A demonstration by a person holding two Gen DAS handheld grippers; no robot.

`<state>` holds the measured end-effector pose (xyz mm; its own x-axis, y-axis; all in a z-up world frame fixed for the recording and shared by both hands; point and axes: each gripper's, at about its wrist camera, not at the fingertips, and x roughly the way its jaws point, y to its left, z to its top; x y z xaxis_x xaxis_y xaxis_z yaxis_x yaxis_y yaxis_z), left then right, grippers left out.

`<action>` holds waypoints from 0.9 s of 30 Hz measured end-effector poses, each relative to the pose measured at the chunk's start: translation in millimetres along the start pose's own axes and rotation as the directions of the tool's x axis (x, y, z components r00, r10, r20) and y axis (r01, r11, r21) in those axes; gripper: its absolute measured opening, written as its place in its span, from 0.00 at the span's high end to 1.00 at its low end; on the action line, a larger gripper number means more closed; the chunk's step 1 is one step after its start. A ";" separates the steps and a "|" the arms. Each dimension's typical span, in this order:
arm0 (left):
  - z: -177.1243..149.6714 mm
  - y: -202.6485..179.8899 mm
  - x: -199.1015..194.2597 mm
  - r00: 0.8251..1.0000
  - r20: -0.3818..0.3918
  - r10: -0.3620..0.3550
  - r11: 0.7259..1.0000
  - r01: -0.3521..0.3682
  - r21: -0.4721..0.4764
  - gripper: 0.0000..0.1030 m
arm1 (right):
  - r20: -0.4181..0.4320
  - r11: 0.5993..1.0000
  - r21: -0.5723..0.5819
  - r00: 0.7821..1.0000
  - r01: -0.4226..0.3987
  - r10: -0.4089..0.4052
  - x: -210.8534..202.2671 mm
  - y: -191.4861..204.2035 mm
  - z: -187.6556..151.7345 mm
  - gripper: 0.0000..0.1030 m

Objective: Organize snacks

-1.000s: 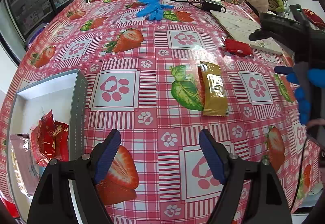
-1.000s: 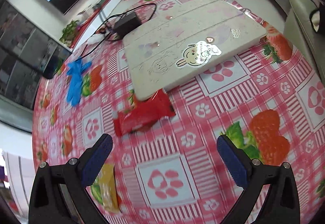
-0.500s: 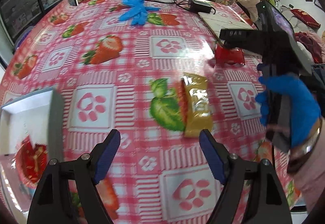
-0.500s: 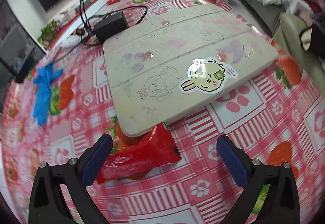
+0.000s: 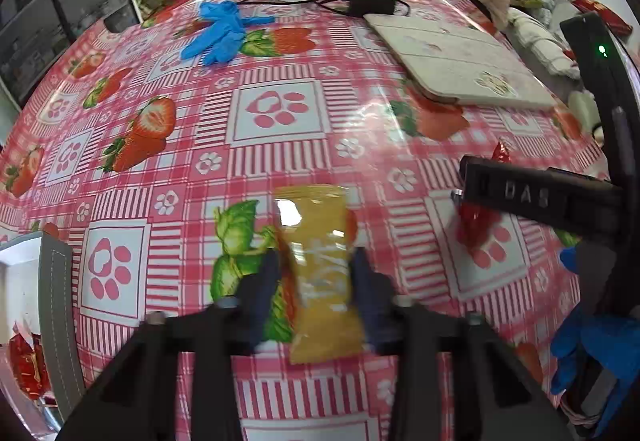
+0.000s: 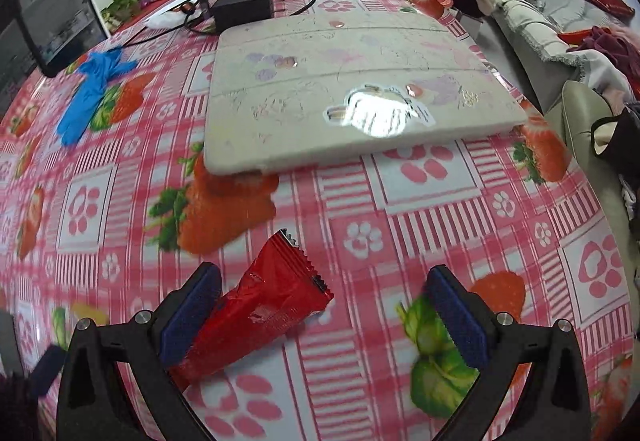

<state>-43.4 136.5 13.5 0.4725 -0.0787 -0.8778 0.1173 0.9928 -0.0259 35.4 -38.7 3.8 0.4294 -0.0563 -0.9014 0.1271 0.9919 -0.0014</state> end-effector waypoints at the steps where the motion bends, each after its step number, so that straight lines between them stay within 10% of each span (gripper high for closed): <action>1: -6.1 -0.9 -3.3 1.000 0.001 0.004 1.000 -0.004 0.008 0.74 | -0.002 1.000 -0.021 1.000 -0.006 0.006 -4.2 -1.3 -8.2 0.00; 9: -99.1 11.0 -52.4 0.999 0.031 0.011 1.000 -0.011 -0.021 0.71 | -0.007 0.980 -0.176 0.996 -0.088 0.088 -41.1 -14.0 -87.1 0.00; 14: -115.9 28.8 -76.5 0.997 0.072 0.004 0.999 -0.001 -0.041 0.22 | -0.041 0.980 -0.162 0.993 -0.114 0.108 -60.7 -38.4 -121.4 0.00; 19: -100.9 34.2 -85.4 0.996 0.094 -0.005 1.000 0.007 -0.018 0.20 | -0.044 0.977 0.042 0.976 -0.210 0.211 -74.7 -77.2 -126.2 0.00; 27: -98.4 18.0 -58.6 0.995 0.067 0.073 0.997 -0.075 0.035 0.20 | -0.046 0.968 -0.055 0.969 -0.243 0.241 -70.4 -30.7 -103.0 0.00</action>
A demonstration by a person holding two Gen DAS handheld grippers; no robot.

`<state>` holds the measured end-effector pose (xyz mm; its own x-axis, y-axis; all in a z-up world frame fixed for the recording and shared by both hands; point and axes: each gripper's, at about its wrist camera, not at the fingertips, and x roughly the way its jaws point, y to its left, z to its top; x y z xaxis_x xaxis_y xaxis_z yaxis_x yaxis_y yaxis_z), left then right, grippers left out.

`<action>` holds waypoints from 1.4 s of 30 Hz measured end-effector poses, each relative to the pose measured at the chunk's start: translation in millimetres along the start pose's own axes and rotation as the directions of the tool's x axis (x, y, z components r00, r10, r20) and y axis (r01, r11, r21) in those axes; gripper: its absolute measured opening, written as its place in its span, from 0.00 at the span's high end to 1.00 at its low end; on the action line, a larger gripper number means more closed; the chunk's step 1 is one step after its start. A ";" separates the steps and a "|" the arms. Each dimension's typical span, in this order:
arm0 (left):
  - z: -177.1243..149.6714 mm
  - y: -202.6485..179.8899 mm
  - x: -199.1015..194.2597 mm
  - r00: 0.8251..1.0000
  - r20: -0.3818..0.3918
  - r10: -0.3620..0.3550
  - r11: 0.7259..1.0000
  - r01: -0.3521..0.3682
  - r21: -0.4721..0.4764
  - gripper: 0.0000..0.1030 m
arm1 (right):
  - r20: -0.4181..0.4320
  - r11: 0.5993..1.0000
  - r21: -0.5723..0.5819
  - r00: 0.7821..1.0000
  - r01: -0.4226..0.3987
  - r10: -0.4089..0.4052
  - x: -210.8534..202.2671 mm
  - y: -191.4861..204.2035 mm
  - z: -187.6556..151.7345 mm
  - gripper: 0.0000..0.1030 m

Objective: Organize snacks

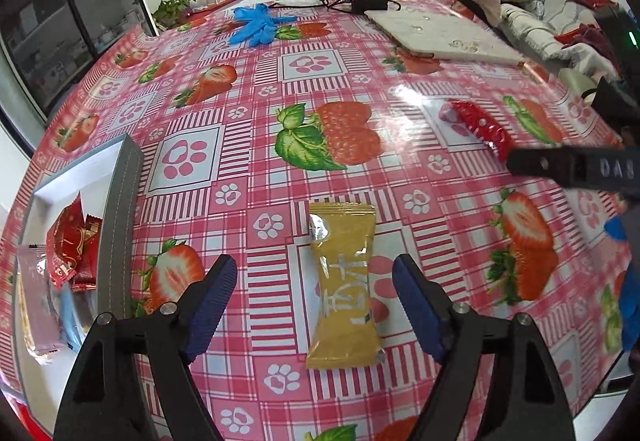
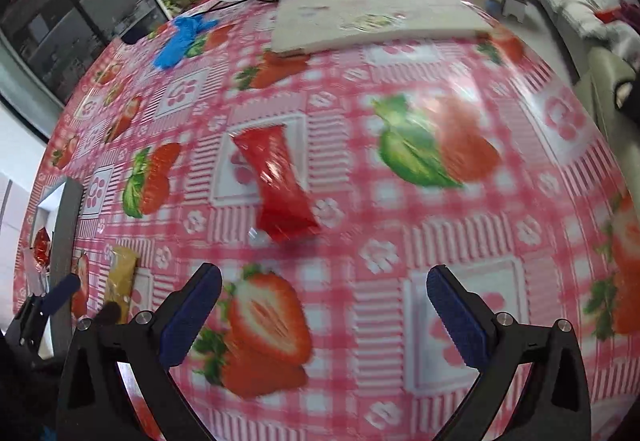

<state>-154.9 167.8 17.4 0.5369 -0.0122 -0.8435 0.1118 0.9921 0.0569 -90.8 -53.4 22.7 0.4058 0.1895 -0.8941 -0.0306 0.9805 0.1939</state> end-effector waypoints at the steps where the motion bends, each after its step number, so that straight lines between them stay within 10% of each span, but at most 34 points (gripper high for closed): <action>1: -0.5 0.9 4.8 1.000 -0.006 0.002 1.000 -0.002 -0.007 0.19 | 0.002 1.000 -0.023 1.000 0.010 -0.010 4.7 6.5 5.6 0.00; 10: -0.6 14.4 25.3 0.999 0.015 -0.042 0.994 0.043 -0.098 0.00 | 0.003 0.977 -0.179 0.993 0.119 -0.120 48.2 35.1 33.7 0.00; 21: -2.3 12.3 24.6 0.997 0.057 -0.044 0.995 0.049 -0.092 0.00 | 0.171 0.973 -0.195 0.982 0.119 -0.086 40.9 31.7 16.4 0.00; 42: -2.5 12.6 24.6 0.997 0.057 -0.045 0.995 0.050 -0.092 0.00 | 0.184 0.974 -0.193 0.979 0.121 -0.085 40.7 31.7 14.6 0.00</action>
